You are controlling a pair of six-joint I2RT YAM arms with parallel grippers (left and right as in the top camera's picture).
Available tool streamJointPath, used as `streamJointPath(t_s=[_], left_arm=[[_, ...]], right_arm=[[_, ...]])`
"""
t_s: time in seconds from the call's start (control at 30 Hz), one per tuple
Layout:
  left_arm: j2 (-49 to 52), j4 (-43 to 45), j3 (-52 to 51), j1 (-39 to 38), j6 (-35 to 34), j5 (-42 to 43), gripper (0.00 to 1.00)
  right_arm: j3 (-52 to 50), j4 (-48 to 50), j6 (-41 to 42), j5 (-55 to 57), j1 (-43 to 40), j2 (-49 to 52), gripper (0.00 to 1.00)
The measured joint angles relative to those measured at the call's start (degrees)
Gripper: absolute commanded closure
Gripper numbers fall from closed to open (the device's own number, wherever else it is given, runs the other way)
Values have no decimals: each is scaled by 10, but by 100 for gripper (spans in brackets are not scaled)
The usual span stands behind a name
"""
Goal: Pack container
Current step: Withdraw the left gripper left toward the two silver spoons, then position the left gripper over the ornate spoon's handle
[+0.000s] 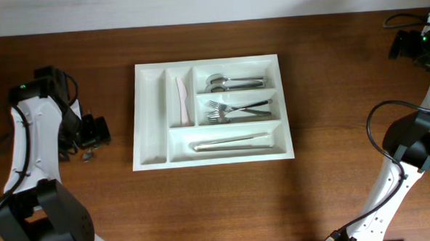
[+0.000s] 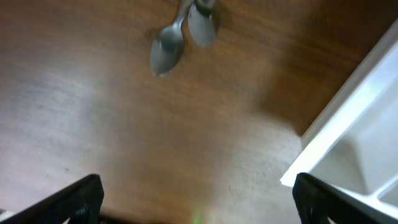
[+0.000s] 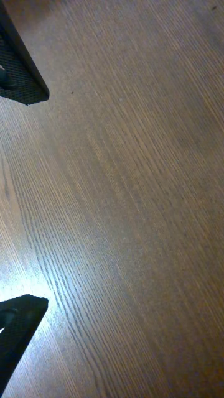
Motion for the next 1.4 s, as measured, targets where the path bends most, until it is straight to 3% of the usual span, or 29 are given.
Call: streamJointPath(t_s=[0.2,0.6,0.83,0.97,1.4], left_arm=[[0,57,-67,0,2,0,1],[0,151,-68,3,19,-26,1],[0,153,-68,49,6,-33,0],[0,164,-68,78,32,-26,0],[49,189,-68,80,73,-13,0]], right_arm=[[0,0,0,0,0,0,1],[0,0,0,0,0,0,1],[0,0,0,0,0,0,1],[0,0,0,0,0,0,1],[0,0,0,0,0,0,1]])
